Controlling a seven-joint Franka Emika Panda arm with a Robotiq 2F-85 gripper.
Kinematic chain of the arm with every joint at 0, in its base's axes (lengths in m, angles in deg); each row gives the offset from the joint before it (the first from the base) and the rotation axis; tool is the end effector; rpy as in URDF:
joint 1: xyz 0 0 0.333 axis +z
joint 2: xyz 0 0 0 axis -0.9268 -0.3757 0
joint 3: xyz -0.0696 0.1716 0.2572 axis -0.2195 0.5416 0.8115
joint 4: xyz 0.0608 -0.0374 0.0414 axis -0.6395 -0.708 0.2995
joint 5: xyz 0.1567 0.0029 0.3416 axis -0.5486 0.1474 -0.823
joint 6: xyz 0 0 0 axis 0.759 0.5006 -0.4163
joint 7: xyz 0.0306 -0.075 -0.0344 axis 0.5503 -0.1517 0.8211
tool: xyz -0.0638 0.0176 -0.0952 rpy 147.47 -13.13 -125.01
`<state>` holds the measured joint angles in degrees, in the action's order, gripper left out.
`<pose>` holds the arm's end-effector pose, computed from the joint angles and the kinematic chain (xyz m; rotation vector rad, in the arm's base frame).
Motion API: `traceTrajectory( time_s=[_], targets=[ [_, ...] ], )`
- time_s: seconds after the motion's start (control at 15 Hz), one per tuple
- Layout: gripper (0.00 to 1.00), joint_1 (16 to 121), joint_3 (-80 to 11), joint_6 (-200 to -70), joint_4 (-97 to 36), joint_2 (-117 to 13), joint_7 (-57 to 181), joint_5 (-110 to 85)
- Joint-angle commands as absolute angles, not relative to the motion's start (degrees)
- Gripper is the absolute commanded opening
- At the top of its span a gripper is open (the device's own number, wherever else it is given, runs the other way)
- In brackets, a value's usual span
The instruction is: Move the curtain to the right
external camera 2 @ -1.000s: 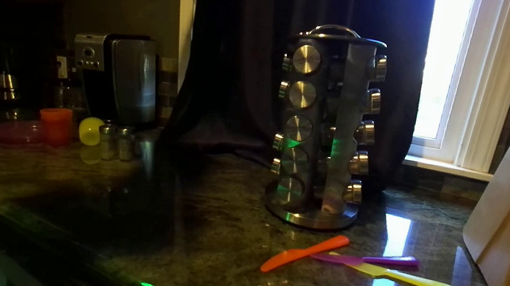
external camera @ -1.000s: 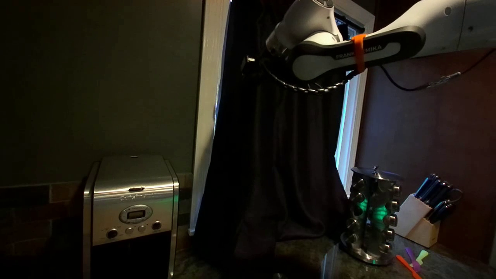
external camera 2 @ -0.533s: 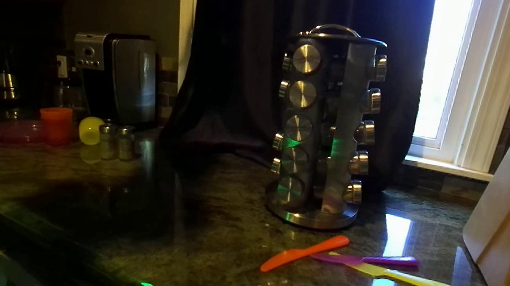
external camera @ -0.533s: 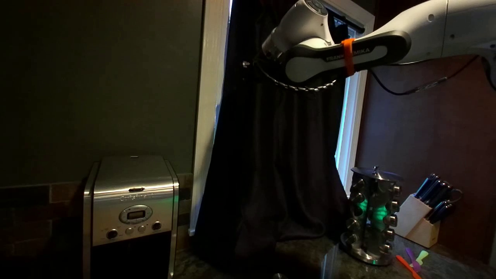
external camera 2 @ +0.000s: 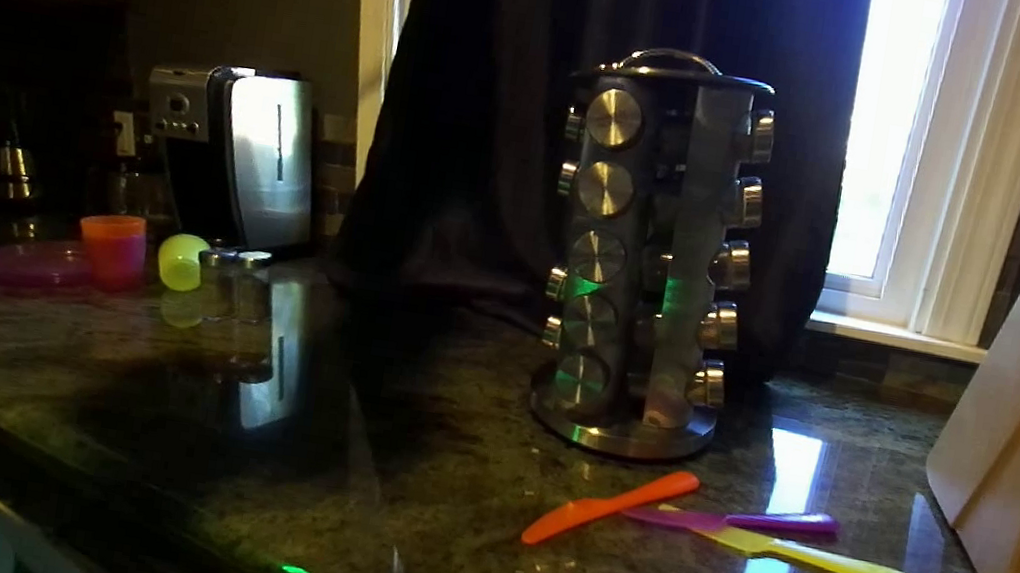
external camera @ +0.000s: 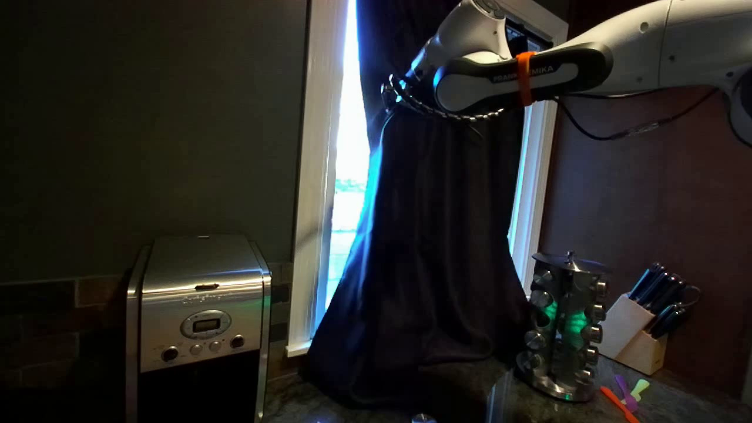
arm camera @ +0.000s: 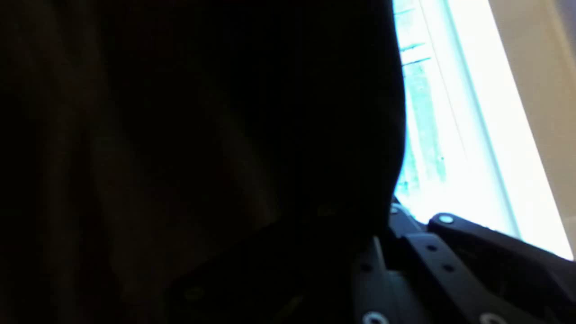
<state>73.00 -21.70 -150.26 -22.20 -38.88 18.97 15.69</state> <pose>0.5858 0.1538 0.7662 -2.5009 0.3532 -1.6605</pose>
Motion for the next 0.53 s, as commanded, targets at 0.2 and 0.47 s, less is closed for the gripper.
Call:
traceTrajectory(
  time_s=[0.2,0.47],
  targets=[
    [0.00,71.63,-25.02,-144.10,-12.87,-42.59,3.97,18.84],
    [0.00,71.56,-27.01,-138.43,-8.79,-44.21,-6.61,21.04]
  ],
)
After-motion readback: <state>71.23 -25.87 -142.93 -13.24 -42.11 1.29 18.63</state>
